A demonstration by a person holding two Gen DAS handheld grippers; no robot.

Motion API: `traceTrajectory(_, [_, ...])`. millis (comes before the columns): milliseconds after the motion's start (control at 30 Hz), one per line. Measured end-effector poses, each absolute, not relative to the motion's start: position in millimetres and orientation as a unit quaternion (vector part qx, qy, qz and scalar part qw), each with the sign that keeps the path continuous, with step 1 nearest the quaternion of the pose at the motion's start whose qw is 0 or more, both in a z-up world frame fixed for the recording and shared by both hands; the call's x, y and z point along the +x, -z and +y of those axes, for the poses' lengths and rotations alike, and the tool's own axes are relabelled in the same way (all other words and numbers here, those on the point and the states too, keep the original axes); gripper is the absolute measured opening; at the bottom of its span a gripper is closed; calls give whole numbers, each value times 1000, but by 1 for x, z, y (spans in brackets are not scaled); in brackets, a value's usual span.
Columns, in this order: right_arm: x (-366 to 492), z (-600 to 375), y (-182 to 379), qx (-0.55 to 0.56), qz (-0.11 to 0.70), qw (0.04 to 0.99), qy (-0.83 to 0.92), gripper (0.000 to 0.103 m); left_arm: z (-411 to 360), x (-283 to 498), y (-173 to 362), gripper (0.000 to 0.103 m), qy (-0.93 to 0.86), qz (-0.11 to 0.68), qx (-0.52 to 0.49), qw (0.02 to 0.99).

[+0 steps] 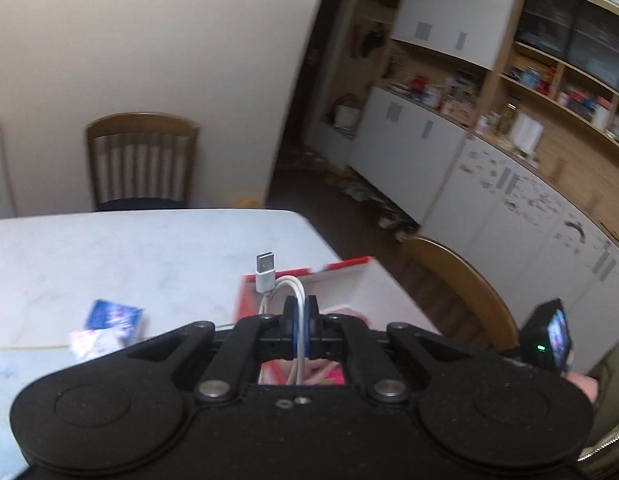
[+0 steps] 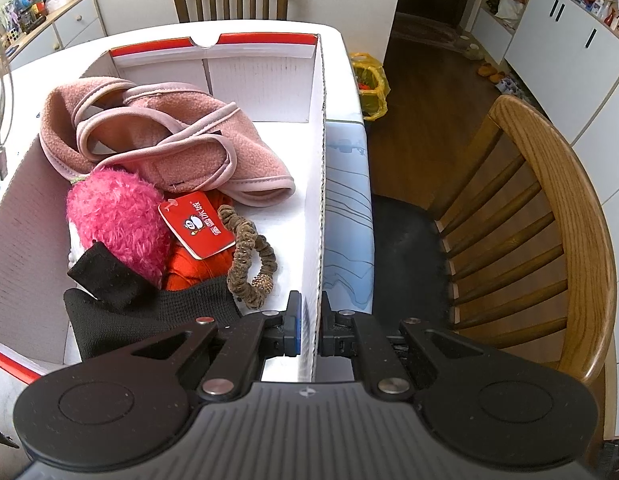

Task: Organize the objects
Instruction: 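Carry the white cable into the box and open the left gripper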

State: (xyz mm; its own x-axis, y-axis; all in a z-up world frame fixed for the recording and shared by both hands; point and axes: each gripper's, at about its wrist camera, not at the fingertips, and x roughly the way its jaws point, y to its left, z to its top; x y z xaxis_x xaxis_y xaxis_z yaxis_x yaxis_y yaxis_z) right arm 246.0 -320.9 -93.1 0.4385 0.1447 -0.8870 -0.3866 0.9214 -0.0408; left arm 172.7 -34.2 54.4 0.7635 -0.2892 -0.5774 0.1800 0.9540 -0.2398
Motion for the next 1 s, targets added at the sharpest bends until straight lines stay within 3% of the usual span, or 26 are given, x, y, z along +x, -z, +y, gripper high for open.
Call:
traceTrajectory(467, [246,-321,93,-119,505,840,-161,7,-149,209,0,0,227,369,11,901])
traceTrajectory(1000, [246,-320,94,-116,506,839,-163,7,-178,224,65,1,240,460,31,854])
